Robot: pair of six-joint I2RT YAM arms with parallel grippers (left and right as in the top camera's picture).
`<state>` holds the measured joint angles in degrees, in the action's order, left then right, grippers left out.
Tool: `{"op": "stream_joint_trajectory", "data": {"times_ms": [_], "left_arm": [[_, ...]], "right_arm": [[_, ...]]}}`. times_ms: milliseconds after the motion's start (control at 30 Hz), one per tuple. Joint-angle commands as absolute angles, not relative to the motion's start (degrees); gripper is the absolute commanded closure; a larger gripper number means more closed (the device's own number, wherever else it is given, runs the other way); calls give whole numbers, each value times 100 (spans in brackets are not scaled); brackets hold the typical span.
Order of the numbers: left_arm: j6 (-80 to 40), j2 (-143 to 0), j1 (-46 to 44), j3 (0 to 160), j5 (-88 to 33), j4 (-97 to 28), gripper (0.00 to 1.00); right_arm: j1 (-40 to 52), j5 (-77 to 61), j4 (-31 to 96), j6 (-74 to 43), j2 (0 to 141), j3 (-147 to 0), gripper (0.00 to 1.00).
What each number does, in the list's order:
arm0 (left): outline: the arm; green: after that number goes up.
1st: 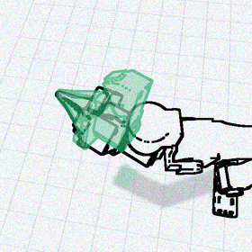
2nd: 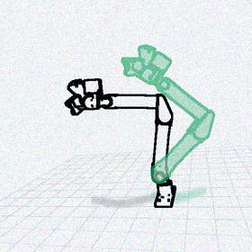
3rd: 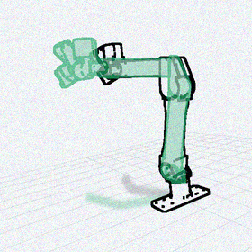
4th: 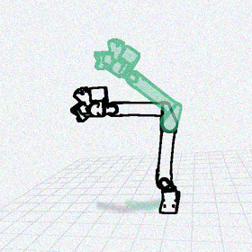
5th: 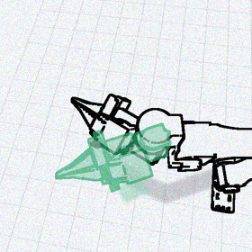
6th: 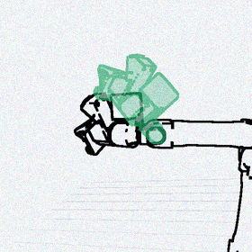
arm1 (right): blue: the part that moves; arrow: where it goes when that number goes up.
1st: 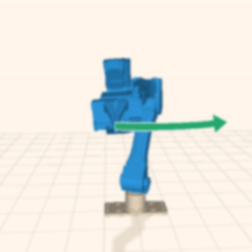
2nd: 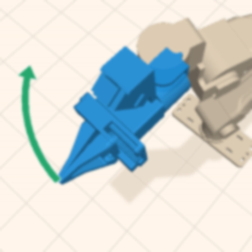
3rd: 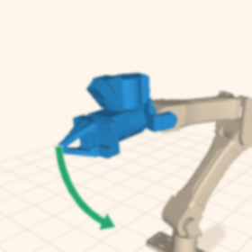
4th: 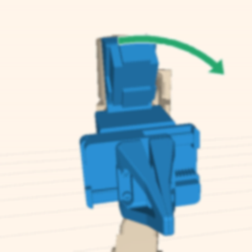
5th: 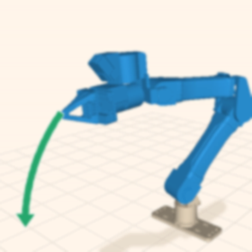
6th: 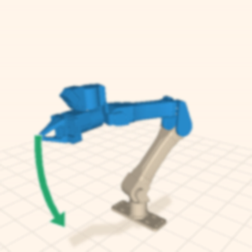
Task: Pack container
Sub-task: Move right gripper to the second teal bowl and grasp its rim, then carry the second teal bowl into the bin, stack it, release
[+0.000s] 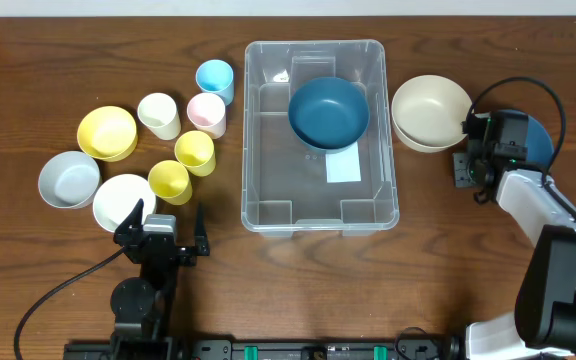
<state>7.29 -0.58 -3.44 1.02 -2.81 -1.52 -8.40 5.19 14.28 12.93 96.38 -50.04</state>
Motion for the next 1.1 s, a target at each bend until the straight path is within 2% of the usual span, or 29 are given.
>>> {"op": "stream_joint_trajectory", "data": {"times_ms": [0, 67, 233, 400, 533, 633, 767, 1067], "left_arm": [[657, -27, -362, 23, -255, -381, 2], [657, -27, -362, 23, -255, -381, 2], [657, -27, -362, 23, -255, -381, 2], [657, -27, -362, 23, -252, -381, 2], [657, -27, -362, 23, -255, -381, 2], [657, -27, -362, 23, -255, -381, 2], [657, -27, -362, 23, -255, -381, 2], [657, -27, -362, 23, -255, -381, 2]], "right_arm": [[-862, 781, 1441, 1260, 9603, -4971, 91], [-862, 1057, 1542, 1155, 9526, -4971, 99], [-856, 1466, 1920, 897, 9083, -5011, 99], [-768, 1450, 2412, 429, 8031, -5068, 99], [-421, 788, 2628, -67, 6917, -5135, 99], [60, 416, 2788, -274, 6270, -5358, 98], [982, 642, 3299, -272, 6051, -6012, 98], [2858, 1251, 3667, 8, 7411, -7780, 99]]}}
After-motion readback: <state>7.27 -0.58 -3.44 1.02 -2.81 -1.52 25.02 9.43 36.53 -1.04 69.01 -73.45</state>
